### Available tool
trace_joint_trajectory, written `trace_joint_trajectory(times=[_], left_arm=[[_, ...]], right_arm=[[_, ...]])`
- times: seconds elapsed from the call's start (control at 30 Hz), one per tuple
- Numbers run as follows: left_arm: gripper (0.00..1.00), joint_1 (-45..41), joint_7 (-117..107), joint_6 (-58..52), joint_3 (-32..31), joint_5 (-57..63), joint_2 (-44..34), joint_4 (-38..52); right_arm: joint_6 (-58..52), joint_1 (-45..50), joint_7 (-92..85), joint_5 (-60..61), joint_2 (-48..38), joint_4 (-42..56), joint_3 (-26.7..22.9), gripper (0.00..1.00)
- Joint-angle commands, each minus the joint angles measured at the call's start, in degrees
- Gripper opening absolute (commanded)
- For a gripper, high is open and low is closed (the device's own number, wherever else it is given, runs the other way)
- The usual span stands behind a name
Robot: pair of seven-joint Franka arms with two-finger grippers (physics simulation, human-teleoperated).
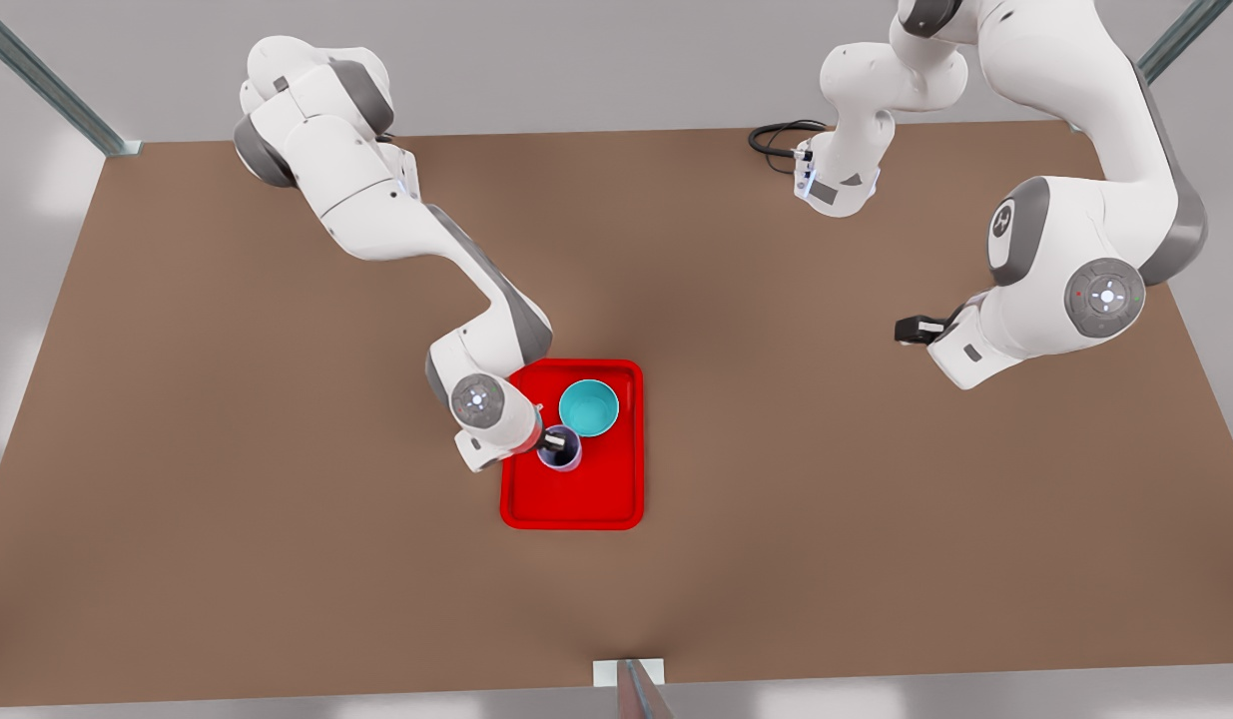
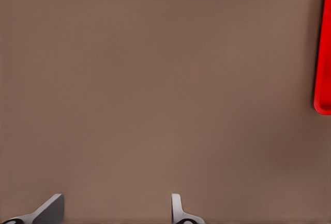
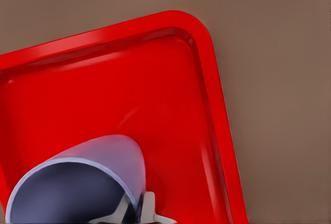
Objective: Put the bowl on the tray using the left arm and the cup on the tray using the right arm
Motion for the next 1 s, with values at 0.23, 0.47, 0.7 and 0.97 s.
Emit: trace_joint_trajectory(times=[0.23,0.47,0.7,0.97], left_arm=[[1.0,-0.04,0.0,0.09,0.0,0.01,0.17,0.0],[1.0,-0.04,0.0,0.0,0.0,0.01,0.26,0.09],[1.0,-0.04,-0.88,-0.62,-0.53,1.24,1.67,2.2],[1.0,-0.04,-0.97,-0.53,-0.53,1.41,2.11,2.2]], right_arm=[[0.07,-0.07,-0.64,0.04,-0.1,0.61,0.0,1.0],[-24.36,-16.32,-30.86,0.57,-19.96,3.43,-2.46,1.0],[-32.71,-28.81,-40.71,-0.13,-28.33,-3.89,-2.64,1.0],[-32.1,-28.29,-40.71,-1.19,-24.54,2.02,-2.55,1.0]])
